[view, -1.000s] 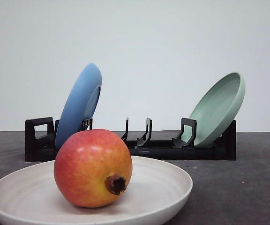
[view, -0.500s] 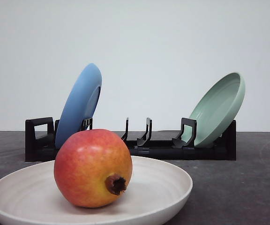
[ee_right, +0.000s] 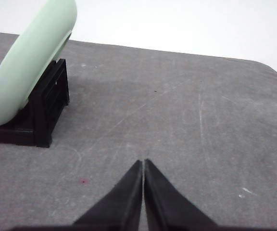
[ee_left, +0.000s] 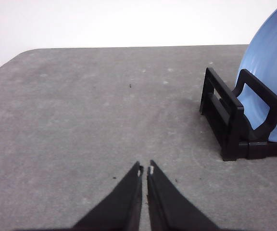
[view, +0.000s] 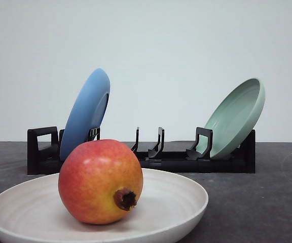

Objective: Place pomegranate in white plate

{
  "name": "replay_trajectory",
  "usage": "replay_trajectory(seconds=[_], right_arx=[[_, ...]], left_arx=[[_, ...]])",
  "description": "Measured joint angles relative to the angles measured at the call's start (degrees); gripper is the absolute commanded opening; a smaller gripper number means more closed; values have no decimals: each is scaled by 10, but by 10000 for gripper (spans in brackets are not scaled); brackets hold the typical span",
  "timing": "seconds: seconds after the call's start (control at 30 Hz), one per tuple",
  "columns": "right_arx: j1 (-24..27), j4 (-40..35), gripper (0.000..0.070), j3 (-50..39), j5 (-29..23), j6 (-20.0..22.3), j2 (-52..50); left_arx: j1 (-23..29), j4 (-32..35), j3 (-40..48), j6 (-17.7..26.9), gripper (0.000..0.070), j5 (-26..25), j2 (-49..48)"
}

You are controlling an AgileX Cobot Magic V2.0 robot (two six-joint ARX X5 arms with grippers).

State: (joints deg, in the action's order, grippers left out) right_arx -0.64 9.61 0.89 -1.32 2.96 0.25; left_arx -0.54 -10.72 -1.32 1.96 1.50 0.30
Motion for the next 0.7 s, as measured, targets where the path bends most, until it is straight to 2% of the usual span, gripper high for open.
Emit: replay_trajectory(seconds=[0.7], right_arx=[[0,0,0,0,0,0,0]], left_arx=[[0,0,0,0,0,0,0]])
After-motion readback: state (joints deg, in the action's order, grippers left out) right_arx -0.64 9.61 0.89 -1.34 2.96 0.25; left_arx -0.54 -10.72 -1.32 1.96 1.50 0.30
